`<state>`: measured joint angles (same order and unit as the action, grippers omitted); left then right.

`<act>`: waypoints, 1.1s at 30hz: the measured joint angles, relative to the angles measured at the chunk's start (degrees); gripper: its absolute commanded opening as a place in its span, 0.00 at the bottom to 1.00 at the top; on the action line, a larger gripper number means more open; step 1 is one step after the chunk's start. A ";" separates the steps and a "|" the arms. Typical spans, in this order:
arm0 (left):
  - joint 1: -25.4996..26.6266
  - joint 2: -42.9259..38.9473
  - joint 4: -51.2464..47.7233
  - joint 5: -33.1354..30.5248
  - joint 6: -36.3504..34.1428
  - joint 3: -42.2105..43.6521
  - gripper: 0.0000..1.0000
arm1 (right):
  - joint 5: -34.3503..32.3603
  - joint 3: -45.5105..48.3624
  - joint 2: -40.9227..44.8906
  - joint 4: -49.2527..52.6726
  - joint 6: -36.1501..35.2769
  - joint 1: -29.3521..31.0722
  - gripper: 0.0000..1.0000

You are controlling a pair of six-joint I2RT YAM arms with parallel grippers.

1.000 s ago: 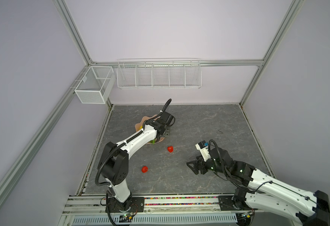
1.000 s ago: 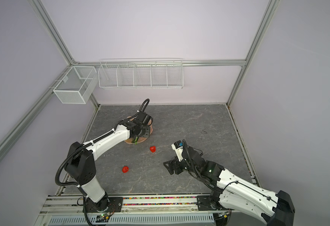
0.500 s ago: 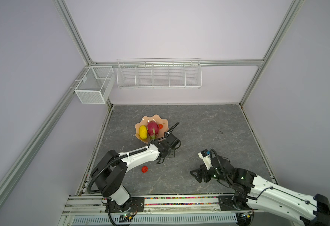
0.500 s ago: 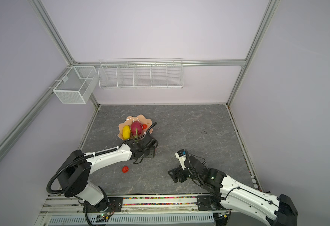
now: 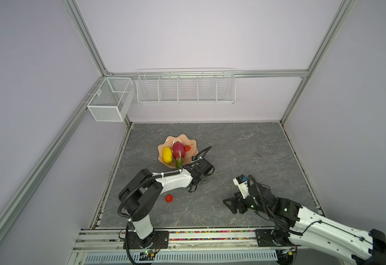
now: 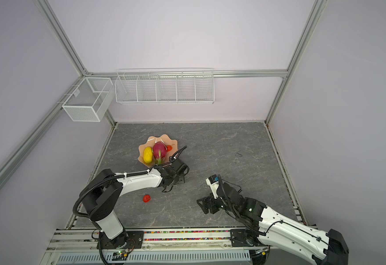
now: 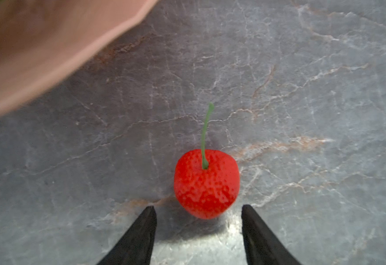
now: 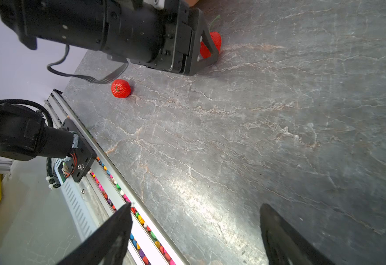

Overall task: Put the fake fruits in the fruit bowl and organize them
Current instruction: 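Move the left gripper back toward the next strawberry on the table, then close the left gripper on the strawberry beside the bowl, then lift the strawberry with the left gripper and release it into the bowl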

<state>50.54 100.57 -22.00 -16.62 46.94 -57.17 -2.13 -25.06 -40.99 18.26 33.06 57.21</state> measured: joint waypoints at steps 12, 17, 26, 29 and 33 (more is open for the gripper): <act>0.11 2.64 1.20 -2.43 0.83 -2.84 0.56 | -0.04 0.00 -0.02 -0.02 0.17 0.00 0.88; 0.11 3.91 1.03 -3.56 0.81 -4.20 0.51 | -0.02 0.07 -0.04 -0.09 0.20 0.00 0.88; 0.11 4.66 0.55 -4.04 0.42 -5.09 0.38 | -0.02 0.66 -0.09 -0.24 0.37 0.00 0.88; 0.11 4.50 0.46 -4.15 -0.33 -5.16 0.36 | -0.02 0.66 -0.09 -0.46 0.39 0.00 0.88; 0.11 2.86 -0.90 -4.17 -1.62 -5.16 0.36 | -0.04 0.66 -0.35 -0.66 0.37 0.02 0.88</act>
<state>50.65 103.44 -22.90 -20.80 45.32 -62.33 -2.17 -24.40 -41.34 17.61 33.43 57.23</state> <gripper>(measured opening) 0.387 0.885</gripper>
